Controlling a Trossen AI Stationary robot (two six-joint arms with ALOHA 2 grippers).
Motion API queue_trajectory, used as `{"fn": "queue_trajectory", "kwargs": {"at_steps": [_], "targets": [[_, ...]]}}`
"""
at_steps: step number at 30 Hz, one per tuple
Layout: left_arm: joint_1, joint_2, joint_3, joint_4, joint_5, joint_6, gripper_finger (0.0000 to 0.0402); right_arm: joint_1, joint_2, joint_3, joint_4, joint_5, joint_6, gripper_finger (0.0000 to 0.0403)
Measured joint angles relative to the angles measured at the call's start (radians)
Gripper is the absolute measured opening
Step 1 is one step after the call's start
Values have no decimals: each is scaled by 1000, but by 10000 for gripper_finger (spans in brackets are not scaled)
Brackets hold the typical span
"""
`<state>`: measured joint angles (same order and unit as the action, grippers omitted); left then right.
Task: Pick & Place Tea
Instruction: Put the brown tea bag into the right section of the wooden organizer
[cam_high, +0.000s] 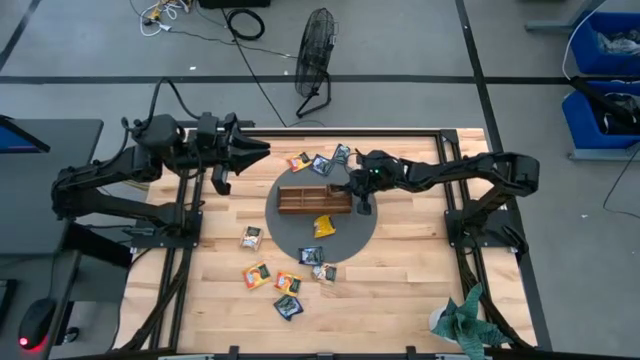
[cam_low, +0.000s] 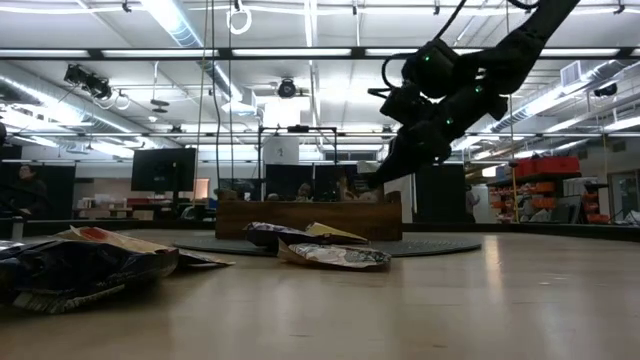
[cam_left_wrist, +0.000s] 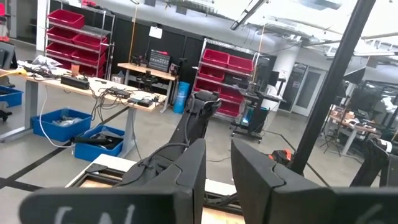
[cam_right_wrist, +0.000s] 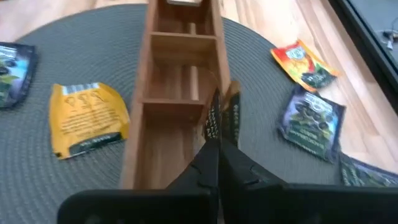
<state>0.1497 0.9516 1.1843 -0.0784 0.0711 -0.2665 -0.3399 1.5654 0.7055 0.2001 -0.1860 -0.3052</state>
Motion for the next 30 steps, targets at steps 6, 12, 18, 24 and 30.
{"fn": "queue_trajectory", "kwargs": {"at_steps": [6, 12, 18, 24, 30], "targets": [[0, 0, 0, 0, -1, 0, 78, -15, 0, 0, -18, 11, 8, 0], [0, 0, 0, 0, -1, 0, 78, -15, 0, 0, -31, 13, 8, 25], [0, 0, 0, 0, -1, -11, 78, -15, 0, 0, -16, 13, 8, 73], [0, 0, 0, 0, -1, -11, 78, -15, -2, 0, -14, 13, 13, 133], [0, 0, 0, 0, -1, -10, 78, -12, -50, 0, -7, 17, 27, 169]]}}
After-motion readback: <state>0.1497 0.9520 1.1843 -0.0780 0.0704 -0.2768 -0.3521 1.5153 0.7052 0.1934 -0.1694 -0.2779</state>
